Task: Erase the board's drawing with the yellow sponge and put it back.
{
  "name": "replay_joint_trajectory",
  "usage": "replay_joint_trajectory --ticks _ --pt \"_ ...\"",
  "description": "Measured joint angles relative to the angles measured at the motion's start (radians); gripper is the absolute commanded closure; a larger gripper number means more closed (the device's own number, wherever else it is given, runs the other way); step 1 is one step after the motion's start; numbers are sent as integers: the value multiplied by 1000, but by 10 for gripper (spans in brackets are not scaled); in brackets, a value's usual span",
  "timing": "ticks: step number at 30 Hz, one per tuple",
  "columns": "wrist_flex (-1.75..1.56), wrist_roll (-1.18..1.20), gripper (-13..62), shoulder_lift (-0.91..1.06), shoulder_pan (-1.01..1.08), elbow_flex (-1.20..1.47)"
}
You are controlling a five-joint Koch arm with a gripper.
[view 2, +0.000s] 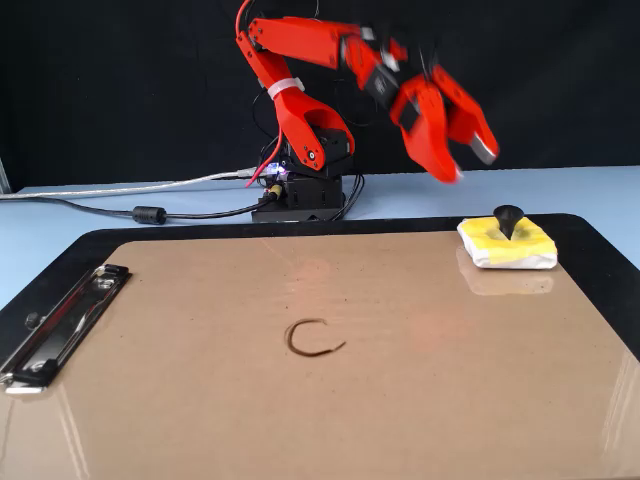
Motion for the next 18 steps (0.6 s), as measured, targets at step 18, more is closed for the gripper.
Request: replay_joint_trajectory --ticks 18 --pt "-704 155 176 -535 -8 103"
